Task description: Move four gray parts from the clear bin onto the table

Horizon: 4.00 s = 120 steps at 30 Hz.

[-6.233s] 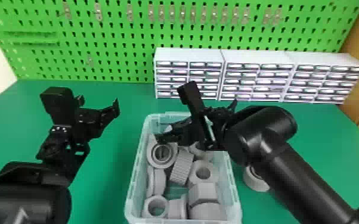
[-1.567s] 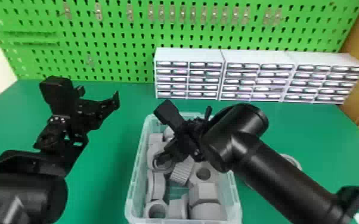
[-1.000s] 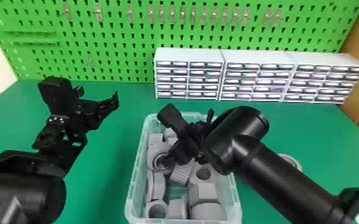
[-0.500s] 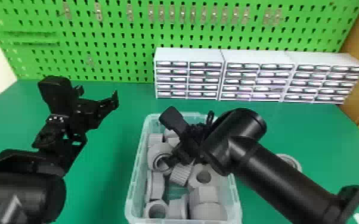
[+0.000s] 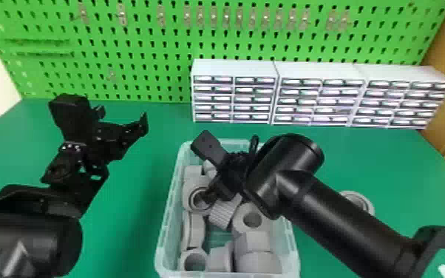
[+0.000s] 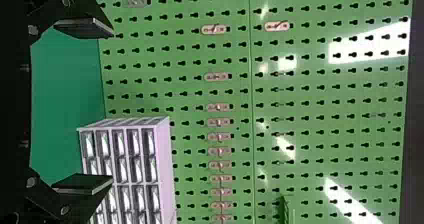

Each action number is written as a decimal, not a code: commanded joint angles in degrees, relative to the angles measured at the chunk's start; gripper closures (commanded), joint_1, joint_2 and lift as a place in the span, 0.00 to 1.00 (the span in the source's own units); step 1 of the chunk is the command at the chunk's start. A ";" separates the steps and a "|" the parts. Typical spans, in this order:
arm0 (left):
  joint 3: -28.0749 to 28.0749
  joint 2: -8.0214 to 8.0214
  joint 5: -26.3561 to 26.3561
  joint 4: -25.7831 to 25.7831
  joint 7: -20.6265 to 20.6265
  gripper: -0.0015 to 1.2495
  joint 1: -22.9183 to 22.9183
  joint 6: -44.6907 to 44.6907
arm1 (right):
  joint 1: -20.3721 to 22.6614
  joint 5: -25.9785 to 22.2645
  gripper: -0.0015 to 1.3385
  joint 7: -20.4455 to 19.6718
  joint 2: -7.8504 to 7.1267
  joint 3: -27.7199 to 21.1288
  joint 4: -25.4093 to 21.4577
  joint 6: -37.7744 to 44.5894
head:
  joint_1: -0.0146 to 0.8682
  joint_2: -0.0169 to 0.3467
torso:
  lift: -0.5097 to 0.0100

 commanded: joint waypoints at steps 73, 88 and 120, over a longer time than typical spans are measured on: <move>0.16 0.59 4.63 0.09 0.01 0.19 1.06 -0.22 | 14.27 16.46 0.83 -6.24 -3.14 -27.50 -26.59 9.60 | 0.78 0.14 | 0.89; 1.48 -2.05 3.04 0.09 -1.66 0.19 1.06 -0.22 | 24.29 17.78 0.83 -6.24 -3.85 -37.87 -36.61 21.55 | 0.78 0.14 | 0.89; 2.01 -4.95 0.32 0.44 -4.21 0.19 0.88 0.39 | 32.99 17.25 0.83 -6.24 -3.32 -40.59 -35.56 32.89 | 0.78 0.14 | 0.89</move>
